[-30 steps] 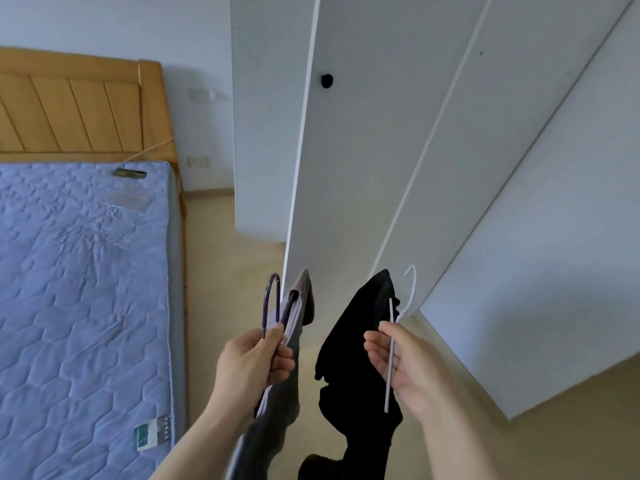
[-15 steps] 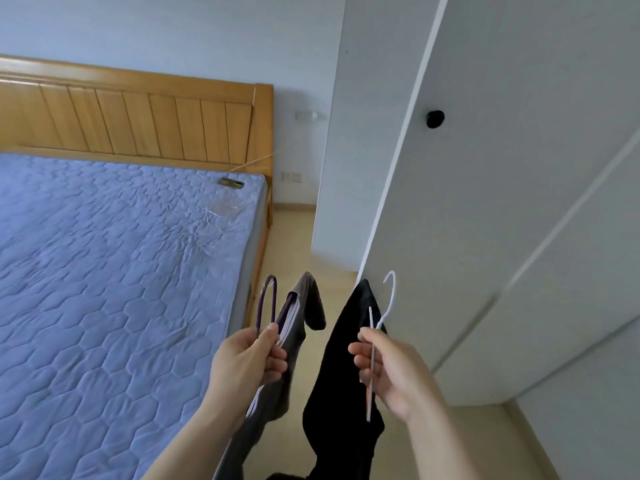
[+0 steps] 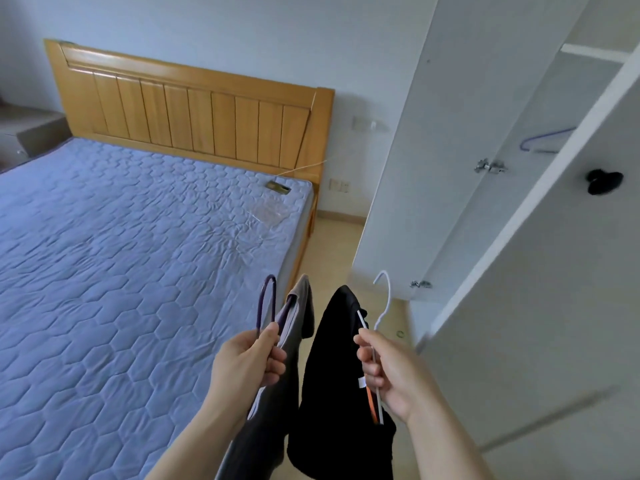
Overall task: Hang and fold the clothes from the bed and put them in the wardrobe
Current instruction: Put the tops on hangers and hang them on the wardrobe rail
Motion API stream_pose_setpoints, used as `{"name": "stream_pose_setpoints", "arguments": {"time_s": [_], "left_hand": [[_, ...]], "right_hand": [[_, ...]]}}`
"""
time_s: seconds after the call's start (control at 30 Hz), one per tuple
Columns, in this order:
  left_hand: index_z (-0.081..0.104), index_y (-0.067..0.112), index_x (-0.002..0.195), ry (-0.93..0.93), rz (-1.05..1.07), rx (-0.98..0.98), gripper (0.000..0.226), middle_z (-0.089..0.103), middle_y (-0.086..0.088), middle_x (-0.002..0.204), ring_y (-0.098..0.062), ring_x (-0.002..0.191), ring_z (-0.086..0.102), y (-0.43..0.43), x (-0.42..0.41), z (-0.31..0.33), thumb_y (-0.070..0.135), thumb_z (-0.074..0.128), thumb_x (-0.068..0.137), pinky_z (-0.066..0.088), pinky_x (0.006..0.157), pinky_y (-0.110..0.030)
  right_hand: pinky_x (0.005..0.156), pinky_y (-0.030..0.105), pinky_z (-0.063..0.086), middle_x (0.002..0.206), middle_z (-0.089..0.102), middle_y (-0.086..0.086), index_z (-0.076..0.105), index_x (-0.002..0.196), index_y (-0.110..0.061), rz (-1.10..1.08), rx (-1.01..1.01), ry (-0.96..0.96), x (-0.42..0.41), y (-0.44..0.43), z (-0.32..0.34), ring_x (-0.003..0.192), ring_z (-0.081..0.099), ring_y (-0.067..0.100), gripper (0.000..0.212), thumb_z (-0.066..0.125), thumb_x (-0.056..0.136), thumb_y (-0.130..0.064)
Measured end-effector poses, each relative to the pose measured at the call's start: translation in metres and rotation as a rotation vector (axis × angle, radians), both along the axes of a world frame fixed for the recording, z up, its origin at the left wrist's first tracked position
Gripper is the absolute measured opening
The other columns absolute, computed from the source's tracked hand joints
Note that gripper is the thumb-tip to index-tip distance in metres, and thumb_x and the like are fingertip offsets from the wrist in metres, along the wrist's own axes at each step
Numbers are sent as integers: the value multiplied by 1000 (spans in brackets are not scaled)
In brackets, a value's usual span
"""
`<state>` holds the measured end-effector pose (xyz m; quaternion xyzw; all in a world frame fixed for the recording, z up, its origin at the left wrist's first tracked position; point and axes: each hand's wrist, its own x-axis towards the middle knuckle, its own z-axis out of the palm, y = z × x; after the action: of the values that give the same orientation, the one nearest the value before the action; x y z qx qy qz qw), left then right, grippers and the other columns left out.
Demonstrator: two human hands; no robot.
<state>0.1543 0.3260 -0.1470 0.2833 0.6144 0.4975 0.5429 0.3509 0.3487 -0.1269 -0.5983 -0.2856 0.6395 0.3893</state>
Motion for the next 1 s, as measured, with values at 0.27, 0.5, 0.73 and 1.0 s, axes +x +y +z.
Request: {"name": "stream_pose_setpoints", "arguments": {"time_s": [0.27,0.5,0.73,1.0], "left_hand": [[66,5,79,8,-58,11,29,64,-7,64,-14,52,54,105,-29,9,29,60,94,46,53,-26],[66,6,81,17,-116,31,30,64,-6,65,-14,54,54,192,-22,13,33,63,92,45,53,-26],[68,7,80,104,-149,70,38,63,-6,64,-17,57,51,283,5,25,44,65,88,43,58,-29],[69,10,87,119,-262,99,31,65,-2,66,-10,53,53,377,39,32,41,63,90,45,56,-25]], "right_hand": [[38,16,20,52,49,-4,58,89,-5,-66,41,-16,-31,96,18,39,30,5,11,54,95,-13],[40,16,21,50,48,-4,56,87,-7,-113,59,-1,-25,171,32,39,31,5,10,53,95,-11],[38,16,23,55,49,0,58,92,-4,-213,82,63,5,264,34,34,35,4,11,52,96,-12],[36,16,25,51,52,-1,59,88,-4,-307,84,85,43,343,35,34,37,5,14,52,96,-13]]}}
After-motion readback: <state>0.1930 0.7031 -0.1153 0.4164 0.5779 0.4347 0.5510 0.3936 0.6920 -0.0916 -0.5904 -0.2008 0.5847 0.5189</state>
